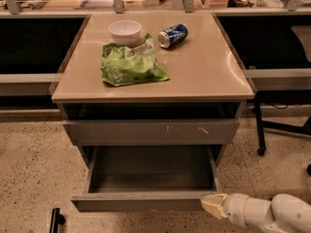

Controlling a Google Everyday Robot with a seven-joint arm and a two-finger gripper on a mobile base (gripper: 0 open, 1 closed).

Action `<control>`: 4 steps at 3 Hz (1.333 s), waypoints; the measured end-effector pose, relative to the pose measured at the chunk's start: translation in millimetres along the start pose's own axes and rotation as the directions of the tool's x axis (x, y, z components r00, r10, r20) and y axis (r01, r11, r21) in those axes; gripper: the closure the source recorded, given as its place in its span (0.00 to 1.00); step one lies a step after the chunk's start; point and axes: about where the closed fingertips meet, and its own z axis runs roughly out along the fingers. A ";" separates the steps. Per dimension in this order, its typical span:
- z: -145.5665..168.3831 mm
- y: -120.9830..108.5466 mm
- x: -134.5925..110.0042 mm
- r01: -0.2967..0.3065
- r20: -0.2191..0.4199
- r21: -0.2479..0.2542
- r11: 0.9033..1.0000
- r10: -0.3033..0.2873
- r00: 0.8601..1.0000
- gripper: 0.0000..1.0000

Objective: Close middle drawer

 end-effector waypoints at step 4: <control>62.2 -38.0 8.8 0.105 -0.032 -0.069 0.992 -0.107 0.994 1.00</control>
Offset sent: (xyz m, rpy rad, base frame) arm 0.0139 0.0088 -0.0898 0.0446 0.0705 0.0020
